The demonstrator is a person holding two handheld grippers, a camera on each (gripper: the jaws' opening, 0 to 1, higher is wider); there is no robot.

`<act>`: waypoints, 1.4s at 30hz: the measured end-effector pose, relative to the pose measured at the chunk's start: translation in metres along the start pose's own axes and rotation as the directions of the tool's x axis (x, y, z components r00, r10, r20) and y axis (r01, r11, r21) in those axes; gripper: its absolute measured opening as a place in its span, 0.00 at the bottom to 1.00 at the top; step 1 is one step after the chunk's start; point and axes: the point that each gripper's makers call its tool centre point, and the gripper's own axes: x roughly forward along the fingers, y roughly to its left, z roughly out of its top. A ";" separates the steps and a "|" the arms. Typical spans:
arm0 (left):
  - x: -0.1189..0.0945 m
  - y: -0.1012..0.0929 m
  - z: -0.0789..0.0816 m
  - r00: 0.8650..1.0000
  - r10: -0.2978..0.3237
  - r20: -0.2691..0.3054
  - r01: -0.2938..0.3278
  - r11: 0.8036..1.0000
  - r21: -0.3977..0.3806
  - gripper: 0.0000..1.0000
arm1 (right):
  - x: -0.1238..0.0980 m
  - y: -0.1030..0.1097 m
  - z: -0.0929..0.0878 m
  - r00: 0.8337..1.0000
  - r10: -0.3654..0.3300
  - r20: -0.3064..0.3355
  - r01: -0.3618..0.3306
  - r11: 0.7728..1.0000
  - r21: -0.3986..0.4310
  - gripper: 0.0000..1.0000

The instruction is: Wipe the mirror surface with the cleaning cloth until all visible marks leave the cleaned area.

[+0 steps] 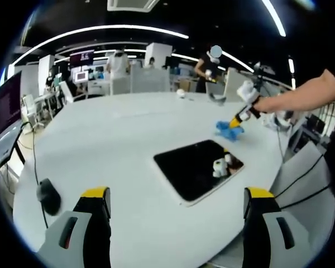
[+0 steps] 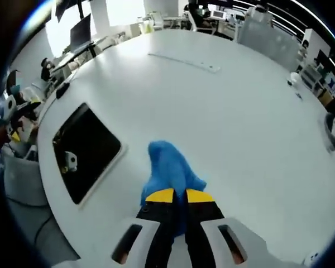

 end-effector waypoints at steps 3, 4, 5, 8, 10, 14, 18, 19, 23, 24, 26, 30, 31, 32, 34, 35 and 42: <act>0.000 -0.001 0.000 1.000 -0.005 -0.003 0.005 1.000 0.010 0.99 | -0.007 -0.003 0.003 1.000 -0.009 0.004 0.009 1.000 0.019 0.00; 0.001 -0.001 0.001 1.000 -0.009 -0.002 0.009 1.000 0.012 0.99 | -0.008 -0.003 0.003 1.000 -0.009 0.004 0.009 1.000 0.021 0.00; 0.001 -0.001 0.001 1.000 -0.010 -0.002 0.010 1.000 0.014 0.99 | -0.010 -0.003 0.003 1.000 -0.009 0.004 0.009 1.000 0.029 0.00; 0.001 0.003 0.002 1.000 -0.013 -0.005 0.014 1.000 0.022 0.99 | -0.014 -0.002 0.003 1.000 -0.012 0.003 0.012 0.999 0.041 0.00; 0.001 0.005 0.005 1.000 -0.015 -0.002 0.015 1.000 0.024 0.99 | -0.016 -0.001 0.004 1.000 -0.015 0.003 0.015 0.999 0.036 0.00; 0.000 0.011 0.011 1.000 -0.016 -0.001 0.016 0.999 0.040 1.00 | -0.019 -0.005 0.002 1.000 -0.022 -0.015 0.023 0.998 0.053 0.00; -0.002 0.015 0.013 1.000 -0.020 0.014 0.019 0.998 0.052 1.00 | -0.027 -0.007 0.002 0.999 -0.036 -0.021 0.037 0.997 0.073 0.00; -0.002 0.015 0.012 1.000 -0.021 0.015 0.020 0.998 0.055 1.00 | -0.027 -0.009 0.003 0.999 -0.037 -0.020 0.039 0.996 0.084 0.00; 0.002 0.016 0.009 1.000 -0.018 0.019 0.017 0.998 0.059 1.00 | -0.032 -0.013 0.003 0.999 -0.045 -0.019 0.047 0.993 0.107 0.00; 0.003 0.015 0.009 1.000 -0.019 0.015 0.018 0.998 0.058 1.00 | -0.033 -0.013 0.002 0.999 -0.047 -0.022 0.049 0.992 0.116 0.00; 0.005 0.014 0.008 1.000 -0.021 0.012 0.020 0.998 0.056 1.00 | -0.033 -0.015 0.001 0.999 -0.045 -0.025 0.048 0.991 0.128 0.00; 0.005 0.009 0.012 1.000 -0.023 0.017 0.022 0.999 0.041 1.00 | -0.034 -0.011 -0.004 0.998 -0.041 -0.040 0.046 0.988 0.144 0.00; 0.006 0.008 0.013 0.999 -0.024 0.022 0.024 0.999 0.040 1.00 | -0.033 -0.012 -0.005 0.998 -0.041 -0.041 0.046 0.988 0.147 0.00; 0.006 0.008 0.013 0.999 -0.024 0.023 0.024 0.999 0.040 1.00 | -0.032 -0.011 -0.005 0.998 -0.039 -0.041 0.045 0.987 0.151 0.00; 0.009 0.008 0.013 0.999 -0.026 0.021 0.025 0.999 0.043 1.00 | -0.030 -0.009 -0.007 0.999 -0.037 -0.037 0.042 0.985 0.168 0.00; 0.009 0.008 0.012 1.000 -0.025 0.019 0.024 0.999 0.044 1.00 | -0.029 -0.008 -0.008 0.999 -0.037 -0.034 0.042 0.984 0.175 0.00; 0.007 0.015 0.008 1.000 -0.003 0.011 0.003 0.999 0.050 1.00 | -0.021 -0.004 -0.012 0.998 -0.034 -0.048 0.044 0.978 0.205 0.00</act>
